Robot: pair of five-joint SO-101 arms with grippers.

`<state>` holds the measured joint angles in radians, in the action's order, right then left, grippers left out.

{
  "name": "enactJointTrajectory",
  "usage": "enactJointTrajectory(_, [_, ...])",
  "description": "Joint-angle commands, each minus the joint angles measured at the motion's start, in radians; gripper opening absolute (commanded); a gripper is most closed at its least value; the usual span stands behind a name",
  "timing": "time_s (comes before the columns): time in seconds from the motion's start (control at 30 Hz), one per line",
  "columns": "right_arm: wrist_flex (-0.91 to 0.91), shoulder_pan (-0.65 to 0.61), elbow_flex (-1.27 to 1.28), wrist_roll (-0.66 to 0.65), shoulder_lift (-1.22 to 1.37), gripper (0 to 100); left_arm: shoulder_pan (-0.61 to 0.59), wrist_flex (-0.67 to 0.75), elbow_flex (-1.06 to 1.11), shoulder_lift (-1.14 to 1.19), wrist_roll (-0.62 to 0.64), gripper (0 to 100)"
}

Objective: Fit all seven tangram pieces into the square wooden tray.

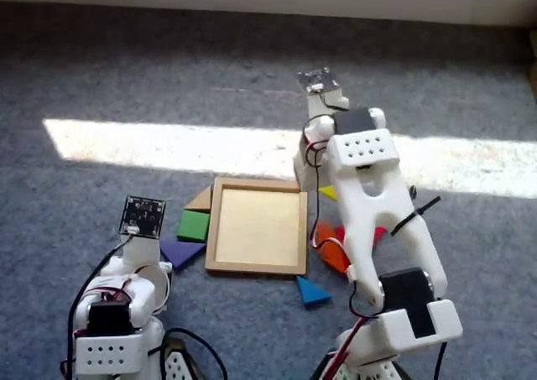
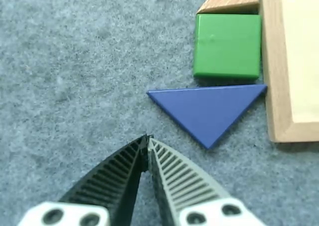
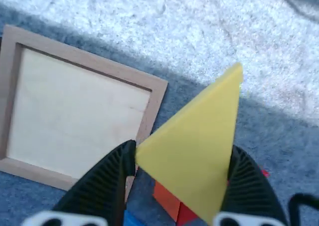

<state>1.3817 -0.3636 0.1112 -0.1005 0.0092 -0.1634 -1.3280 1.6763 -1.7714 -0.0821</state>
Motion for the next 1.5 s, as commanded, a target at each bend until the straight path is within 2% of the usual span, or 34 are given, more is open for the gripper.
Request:
enactJointTrajectory(0.0, [0.031,-0.096,-0.054,0.129,-0.059,15.6,-0.012,-0.006,0.021,-0.045,-0.008,1])
enactJointTrajectory(0.17, [0.031,-0.194,-0.051,0.390,-0.041,15.6,-0.012,-0.006,0.021,-0.045,-0.008,1])
enactJointTrajectory(0.27, [0.024,-0.245,-0.051,0.471,0.010,15.6,-0.012,-0.006,0.021,-0.045,-0.008,1])
enactJointTrajectory(0.6, [-0.054,-0.278,-0.061,0.480,0.271,15.6,-0.012,-0.006,0.021,-0.045,-0.008,1])
enactJointTrajectory(0.77, [-0.054,-0.282,-0.062,0.491,0.278,15.6,-0.012,-0.006,0.021,-0.045,-0.008,1])
enactJointTrajectory(0.93, [-0.081,-0.282,-0.062,0.557,0.283,16.0,-0.012,-0.006,0.021,-0.045,-0.008,1])
enactJointTrajectory(1.13, [-0.094,-0.280,-0.059,0.617,0.285,27.0,-0.012,-0.006,0.021,-0.045,-0.008,1])
enactJointTrajectory(1.47, [-0.094,-0.305,-0.064,0.617,0.277,27.4,-0.012,-0.006,0.021,-0.045,-0.008,1])
